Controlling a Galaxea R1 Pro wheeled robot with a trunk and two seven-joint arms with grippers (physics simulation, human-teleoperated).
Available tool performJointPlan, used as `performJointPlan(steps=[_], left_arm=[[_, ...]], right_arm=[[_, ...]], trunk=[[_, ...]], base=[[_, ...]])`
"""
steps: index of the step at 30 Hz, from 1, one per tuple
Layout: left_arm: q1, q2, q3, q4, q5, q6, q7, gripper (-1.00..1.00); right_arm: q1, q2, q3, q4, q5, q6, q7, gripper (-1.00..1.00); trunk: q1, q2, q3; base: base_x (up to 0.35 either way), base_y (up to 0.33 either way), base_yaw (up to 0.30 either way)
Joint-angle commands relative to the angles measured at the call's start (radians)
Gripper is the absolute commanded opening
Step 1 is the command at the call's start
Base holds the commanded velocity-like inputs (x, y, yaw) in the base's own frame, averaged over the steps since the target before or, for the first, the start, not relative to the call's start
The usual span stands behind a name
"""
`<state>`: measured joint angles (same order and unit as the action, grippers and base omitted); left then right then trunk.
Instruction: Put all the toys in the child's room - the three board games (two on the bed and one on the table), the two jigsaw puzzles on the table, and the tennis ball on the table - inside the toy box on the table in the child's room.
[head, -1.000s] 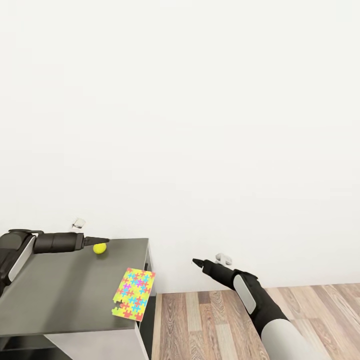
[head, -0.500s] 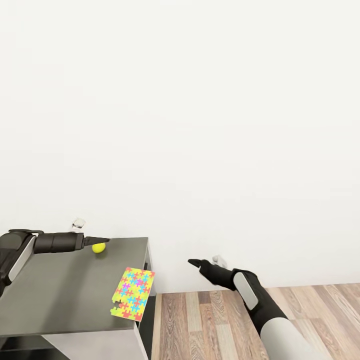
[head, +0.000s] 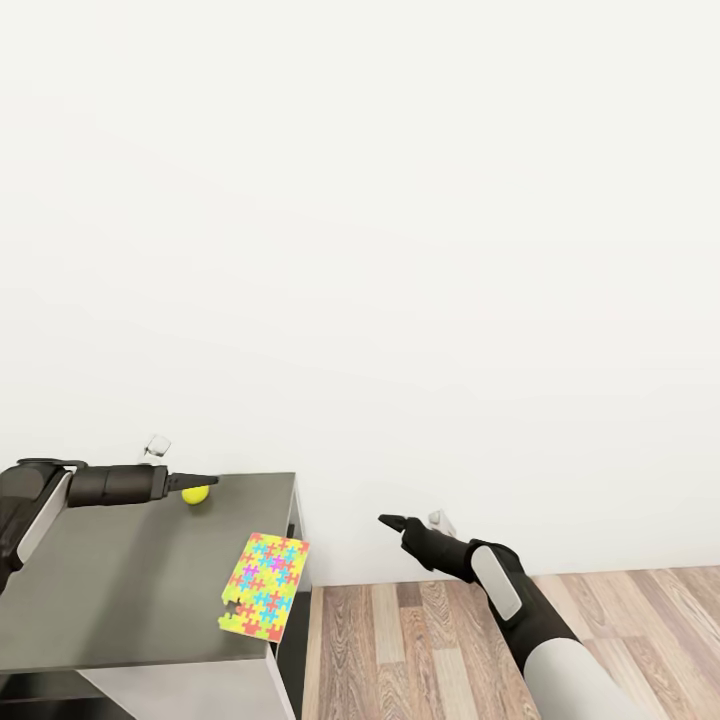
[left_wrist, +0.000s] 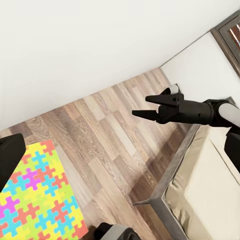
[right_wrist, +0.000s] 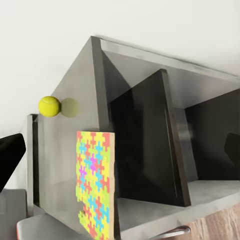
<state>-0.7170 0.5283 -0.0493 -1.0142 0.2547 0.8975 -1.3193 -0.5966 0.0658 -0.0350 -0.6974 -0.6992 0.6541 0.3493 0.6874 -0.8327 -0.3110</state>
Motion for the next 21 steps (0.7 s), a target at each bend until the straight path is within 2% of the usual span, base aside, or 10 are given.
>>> performJointPlan(steps=[1,21], left_arm=[[-0.001,0.001,-0.003,0.0,0.006,0.009,0.0,1.0],[-0.001,0.001,-0.005,-0.001,0.004,0.011,-0.003,1.0]], right_arm=[[-0.001,0.001,-0.004,0.0,-0.002,0.006,0.001,1.0],[0.0,0.011,0.006,0.001,0.001,-0.028,-0.006,1.0]], trunk=[[0.004,-0.008,-0.005],[0.081,-0.148,-0.067]], base=[[0.0,0.0,0.0],[0.0,0.0,0.0]])
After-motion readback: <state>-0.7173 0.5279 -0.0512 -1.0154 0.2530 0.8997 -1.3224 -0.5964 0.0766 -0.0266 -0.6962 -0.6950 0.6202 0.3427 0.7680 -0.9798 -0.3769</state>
